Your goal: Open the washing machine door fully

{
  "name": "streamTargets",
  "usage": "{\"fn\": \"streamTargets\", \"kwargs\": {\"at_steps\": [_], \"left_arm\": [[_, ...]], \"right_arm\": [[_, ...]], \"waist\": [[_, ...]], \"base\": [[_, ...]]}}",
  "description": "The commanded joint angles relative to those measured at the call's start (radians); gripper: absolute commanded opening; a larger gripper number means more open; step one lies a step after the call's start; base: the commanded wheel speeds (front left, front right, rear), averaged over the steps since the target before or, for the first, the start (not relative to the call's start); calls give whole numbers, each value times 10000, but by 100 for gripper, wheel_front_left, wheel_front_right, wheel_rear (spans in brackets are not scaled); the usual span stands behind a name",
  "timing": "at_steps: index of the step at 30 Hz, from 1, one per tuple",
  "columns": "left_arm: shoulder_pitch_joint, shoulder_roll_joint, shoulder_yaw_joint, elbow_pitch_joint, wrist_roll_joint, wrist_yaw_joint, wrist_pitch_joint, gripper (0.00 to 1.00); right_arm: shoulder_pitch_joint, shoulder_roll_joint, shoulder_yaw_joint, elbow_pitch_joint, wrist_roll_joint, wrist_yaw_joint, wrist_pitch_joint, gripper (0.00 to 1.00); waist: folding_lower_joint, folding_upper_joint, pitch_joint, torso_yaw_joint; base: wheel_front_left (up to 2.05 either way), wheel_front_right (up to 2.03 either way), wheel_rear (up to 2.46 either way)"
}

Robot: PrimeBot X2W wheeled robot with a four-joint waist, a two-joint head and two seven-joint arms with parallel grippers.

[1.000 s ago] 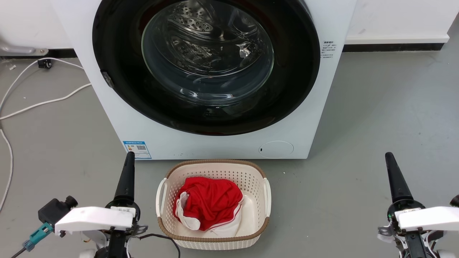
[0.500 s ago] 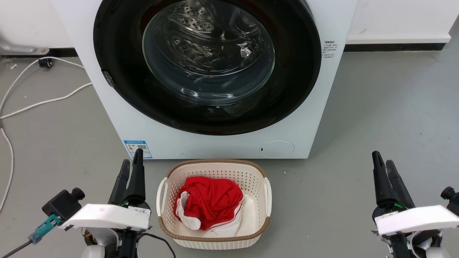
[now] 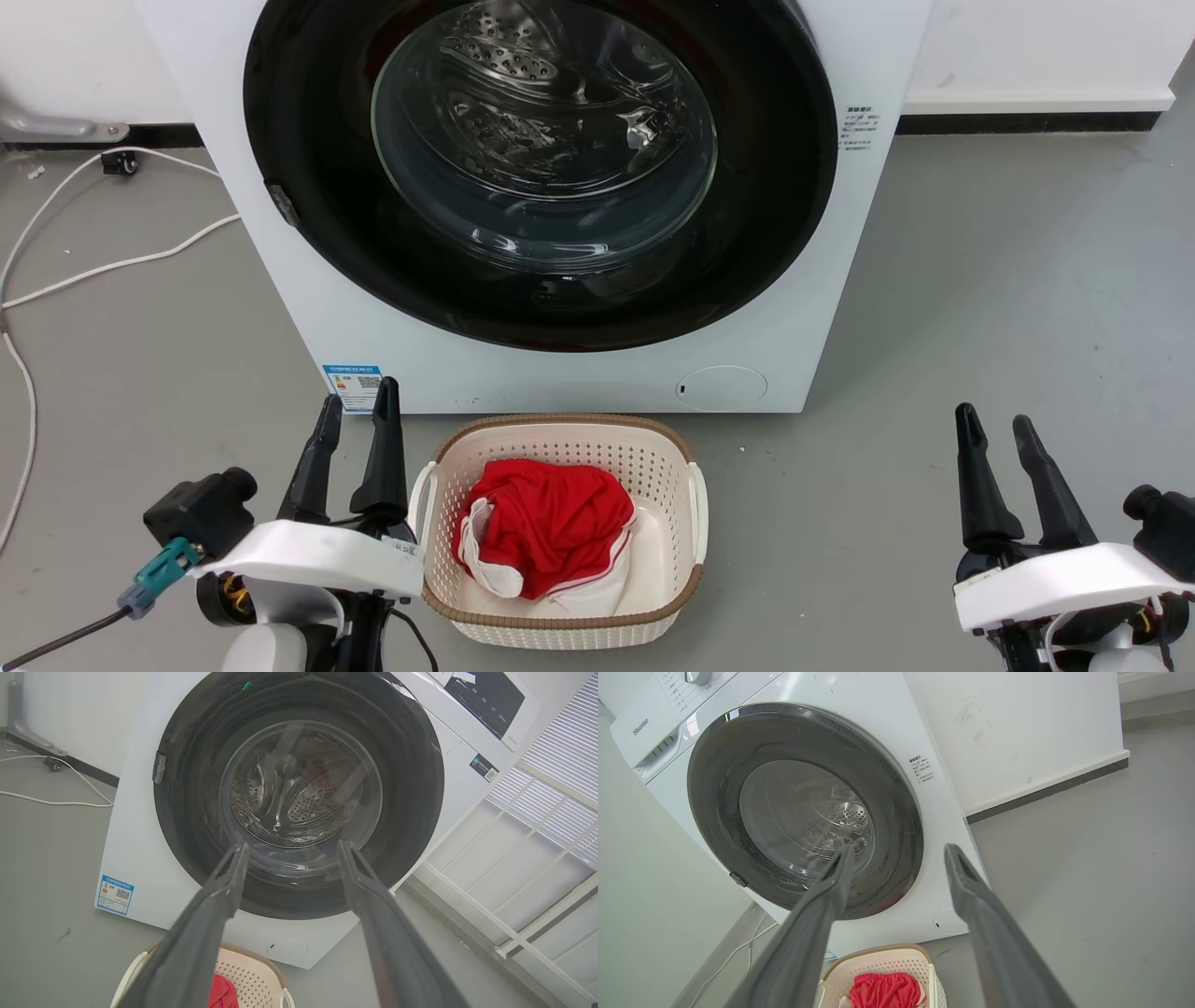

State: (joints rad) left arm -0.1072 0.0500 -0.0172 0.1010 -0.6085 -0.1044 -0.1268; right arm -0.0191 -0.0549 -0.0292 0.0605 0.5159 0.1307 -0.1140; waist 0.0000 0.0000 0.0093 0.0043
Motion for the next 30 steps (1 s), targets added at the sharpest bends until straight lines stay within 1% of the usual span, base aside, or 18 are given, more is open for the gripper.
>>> {"fn": "streamTargets", "kwargs": {"at_steps": [1,17,30], "left_arm": [[-224,38,-19,-65,415,55,-109,100],[-294,211,-215,274,2206,314,-488,100],[-336,275,-357,447,3413,484,-782,100]], "right_arm": [[-32,17,26,-185,-391,0,-87,100],[160,31,34,-292,-2206,0,-76,100],[278,42,34,-367,-3369,-1,-70,100]], "waist": [[0,0,9,1],[0,0,-8,27],[0,0,13,43]], "base": [[0,0,0],[0,0,0],[0,0,0]]}}
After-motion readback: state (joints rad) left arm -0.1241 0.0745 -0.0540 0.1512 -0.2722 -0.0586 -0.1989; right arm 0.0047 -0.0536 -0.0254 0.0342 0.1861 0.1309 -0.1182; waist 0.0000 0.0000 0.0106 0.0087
